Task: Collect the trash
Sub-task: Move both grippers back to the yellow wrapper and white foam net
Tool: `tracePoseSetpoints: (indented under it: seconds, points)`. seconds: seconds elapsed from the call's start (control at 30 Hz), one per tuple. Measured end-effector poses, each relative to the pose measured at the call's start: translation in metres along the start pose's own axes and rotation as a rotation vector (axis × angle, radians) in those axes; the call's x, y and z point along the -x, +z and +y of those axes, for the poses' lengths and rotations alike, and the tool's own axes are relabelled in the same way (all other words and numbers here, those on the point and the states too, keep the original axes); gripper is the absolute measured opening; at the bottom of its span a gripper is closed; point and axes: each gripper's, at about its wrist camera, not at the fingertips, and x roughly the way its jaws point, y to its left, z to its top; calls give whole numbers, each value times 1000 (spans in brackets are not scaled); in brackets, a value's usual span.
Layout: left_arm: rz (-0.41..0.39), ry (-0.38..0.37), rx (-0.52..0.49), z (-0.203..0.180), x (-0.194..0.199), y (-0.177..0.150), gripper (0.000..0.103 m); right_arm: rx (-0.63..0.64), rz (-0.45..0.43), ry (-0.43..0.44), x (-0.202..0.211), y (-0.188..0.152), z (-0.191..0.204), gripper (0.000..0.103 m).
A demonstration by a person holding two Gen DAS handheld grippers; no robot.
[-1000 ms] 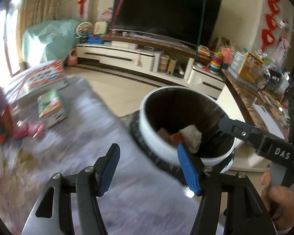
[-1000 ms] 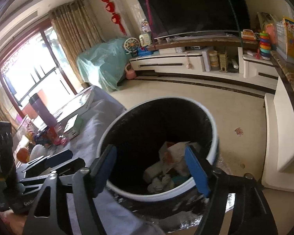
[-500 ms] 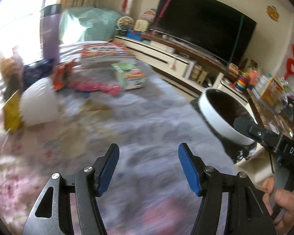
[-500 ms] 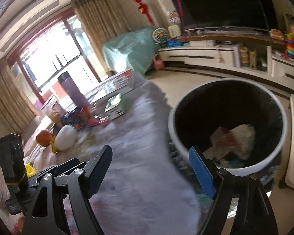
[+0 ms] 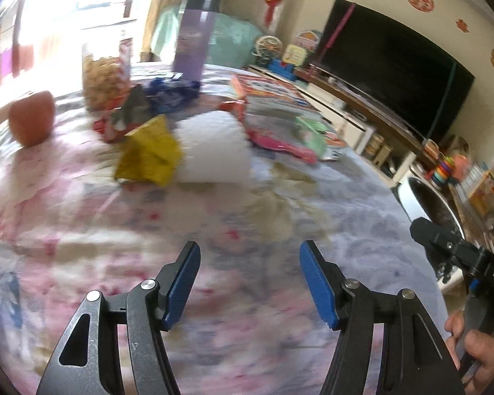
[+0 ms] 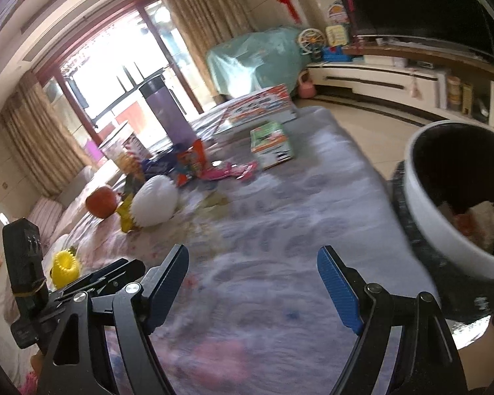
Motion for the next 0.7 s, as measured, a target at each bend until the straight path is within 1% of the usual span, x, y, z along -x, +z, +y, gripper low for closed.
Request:
tracePoseSetpoints:
  seconds: [0.17, 0.33, 0.47, 0.57, 0.63, 0.7]
  points:
    - [-12, 30, 25, 19, 7, 2, 62, 14, 16, 31, -14, -2, 16, 82]
    - [-13, 58, 49, 40, 5, 9, 63, 9, 39, 64, -30, -3, 27, 82]
    - [-8, 67, 60, 51, 1, 16, 64, 17, 51, 90, -42, -1, 39, 82]
    - [-5, 68, 48, 57, -3, 24, 65, 28, 62, 108, -54, 3, 49, 82]
    - [-6, 66, 31, 60, -8, 31, 75, 36, 69, 124, -61, 7, 56, 81]
    - [-9, 58, 14, 63, -12, 37, 77, 46, 76, 146, -70, 12, 63, 81]
